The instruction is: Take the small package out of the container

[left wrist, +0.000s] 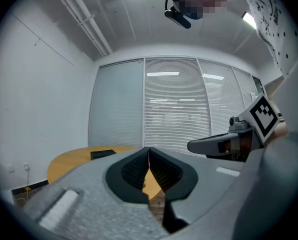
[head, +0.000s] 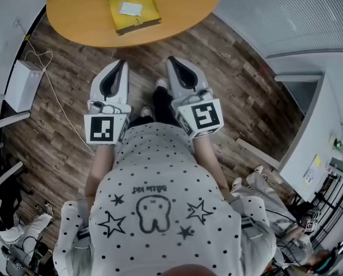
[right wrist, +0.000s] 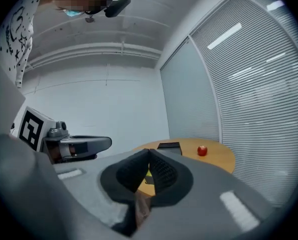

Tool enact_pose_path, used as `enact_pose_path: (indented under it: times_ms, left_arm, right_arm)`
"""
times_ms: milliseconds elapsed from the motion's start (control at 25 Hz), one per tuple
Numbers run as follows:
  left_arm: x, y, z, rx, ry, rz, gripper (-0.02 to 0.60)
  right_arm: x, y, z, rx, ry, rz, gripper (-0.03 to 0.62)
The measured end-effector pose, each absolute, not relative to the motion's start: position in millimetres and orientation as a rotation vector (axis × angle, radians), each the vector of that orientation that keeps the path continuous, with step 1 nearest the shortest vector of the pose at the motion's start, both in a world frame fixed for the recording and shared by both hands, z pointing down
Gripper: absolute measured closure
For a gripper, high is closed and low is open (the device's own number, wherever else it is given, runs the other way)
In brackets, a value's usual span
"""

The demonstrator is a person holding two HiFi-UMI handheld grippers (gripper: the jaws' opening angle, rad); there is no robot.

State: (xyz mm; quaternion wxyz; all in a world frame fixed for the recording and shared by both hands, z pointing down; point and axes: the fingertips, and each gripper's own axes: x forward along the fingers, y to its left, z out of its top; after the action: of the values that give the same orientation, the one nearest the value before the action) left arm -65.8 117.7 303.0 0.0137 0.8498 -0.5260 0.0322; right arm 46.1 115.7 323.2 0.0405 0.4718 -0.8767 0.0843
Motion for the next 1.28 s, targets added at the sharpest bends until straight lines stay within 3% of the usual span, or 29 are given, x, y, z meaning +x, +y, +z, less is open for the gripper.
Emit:
enact_pose_path:
  times_ms: [560, 840, 1280]
  left_arm:
    - [-65, 54, 252, 2.617, -1.785, 0.022, 0.569]
    - [-40, -8, 283, 2.55, -1.879, 0.09, 0.569]
    - [-30, -6, 287, 2.524, -1.908, 0.132, 0.569]
  right_arm:
    - [55, 41, 270, 1.366, -2.744, 0.142, 0.589]
    - [91, -32, 308, 1.292, -2.761, 0.201, 0.589]
    - [99, -37, 320, 1.264, -2.778, 0.274, 0.589]
